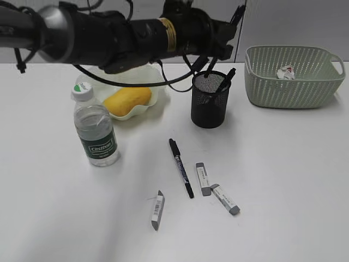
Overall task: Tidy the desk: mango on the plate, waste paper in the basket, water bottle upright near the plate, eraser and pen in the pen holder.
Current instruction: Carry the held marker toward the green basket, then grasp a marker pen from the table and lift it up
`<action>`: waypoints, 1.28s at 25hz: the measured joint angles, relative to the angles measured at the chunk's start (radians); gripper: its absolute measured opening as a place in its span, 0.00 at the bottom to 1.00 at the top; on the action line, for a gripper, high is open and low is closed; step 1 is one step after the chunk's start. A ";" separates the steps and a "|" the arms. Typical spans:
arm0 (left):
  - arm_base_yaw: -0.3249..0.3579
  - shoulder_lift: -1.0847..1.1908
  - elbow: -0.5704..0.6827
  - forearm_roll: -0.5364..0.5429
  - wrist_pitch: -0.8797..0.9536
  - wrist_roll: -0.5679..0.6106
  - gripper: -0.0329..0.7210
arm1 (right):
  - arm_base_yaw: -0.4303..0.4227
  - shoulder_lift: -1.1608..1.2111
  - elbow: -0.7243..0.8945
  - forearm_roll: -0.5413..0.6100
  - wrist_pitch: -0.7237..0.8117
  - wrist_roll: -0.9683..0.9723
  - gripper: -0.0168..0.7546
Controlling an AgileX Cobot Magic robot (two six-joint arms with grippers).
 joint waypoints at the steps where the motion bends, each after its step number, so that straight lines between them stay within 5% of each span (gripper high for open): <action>1: 0.008 0.023 0.000 -0.007 -0.020 0.005 0.15 | 0.000 0.000 0.000 0.000 0.000 0.000 0.44; 9: 0.057 0.146 -0.001 -0.156 -0.178 0.086 0.18 | 0.000 0.000 0.000 0.000 0.000 0.000 0.44; 15: 0.058 0.152 -0.001 -0.172 -0.197 0.095 0.51 | 0.000 0.000 0.000 0.000 0.000 0.000 0.44; 18: 0.058 0.140 -0.001 -0.144 -0.192 0.087 0.58 | 0.000 0.000 0.000 0.000 0.000 0.000 0.44; 22: 0.058 0.033 0.000 0.081 -0.054 -0.143 0.56 | 0.000 0.000 0.000 0.000 0.000 0.000 0.44; 27: 0.052 -0.217 0.078 0.734 0.152 -0.720 0.42 | 0.000 0.000 0.000 0.000 0.000 0.000 0.44; 29: 0.052 -0.332 0.159 0.846 0.162 -0.898 0.40 | 0.000 0.000 0.000 0.000 0.000 0.000 0.44; 32: 0.059 -0.493 0.327 0.897 0.159 -0.998 0.39 | 0.000 0.000 0.000 0.000 0.000 0.000 0.44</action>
